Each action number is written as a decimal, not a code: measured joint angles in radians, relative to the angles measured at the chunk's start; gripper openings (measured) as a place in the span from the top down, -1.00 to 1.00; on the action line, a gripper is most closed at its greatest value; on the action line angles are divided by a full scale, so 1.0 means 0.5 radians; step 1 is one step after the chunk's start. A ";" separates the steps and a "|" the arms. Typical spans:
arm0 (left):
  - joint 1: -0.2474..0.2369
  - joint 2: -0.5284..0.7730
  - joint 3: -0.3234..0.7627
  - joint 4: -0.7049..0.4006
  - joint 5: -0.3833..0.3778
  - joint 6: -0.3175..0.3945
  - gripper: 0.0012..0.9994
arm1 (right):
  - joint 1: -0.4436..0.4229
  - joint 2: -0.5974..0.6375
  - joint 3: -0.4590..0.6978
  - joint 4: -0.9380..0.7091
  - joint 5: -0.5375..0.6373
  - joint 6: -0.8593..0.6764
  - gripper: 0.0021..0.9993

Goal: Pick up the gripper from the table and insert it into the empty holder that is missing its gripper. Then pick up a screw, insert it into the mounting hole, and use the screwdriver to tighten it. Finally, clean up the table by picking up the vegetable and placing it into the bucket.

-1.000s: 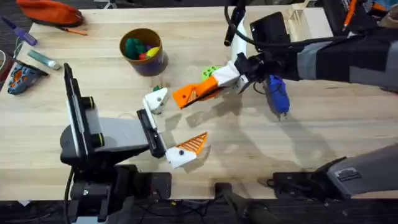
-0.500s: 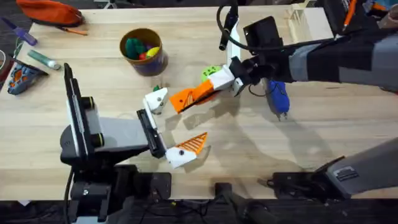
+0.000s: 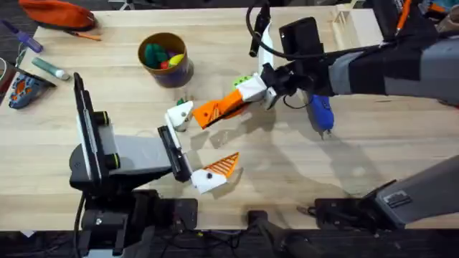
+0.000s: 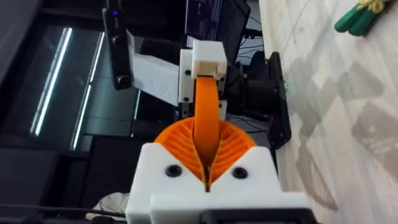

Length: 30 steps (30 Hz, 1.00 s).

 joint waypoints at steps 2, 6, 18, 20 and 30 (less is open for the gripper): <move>0.000 0.000 0.000 0.000 0.000 0.000 -0.97 | 0.002 0.001 0.000 0.000 0.000 0.015 0.96; 0.000 0.000 0.000 0.000 0.000 0.000 -0.97 | 0.020 0.000 0.000 0.000 0.000 0.045 0.96; 0.000 0.001 0.000 0.000 -0.001 0.000 -0.97 | 0.037 0.000 0.000 0.155 0.001 0.162 0.96; 0.000 0.001 0.000 0.000 -0.001 0.000 -0.97 | 0.043 0.000 0.000 0.155 0.001 0.163 0.96; 0.000 0.000 0.000 0.000 -0.002 0.000 -0.97 | 0.056 0.000 0.000 0.148 0.014 0.187 0.96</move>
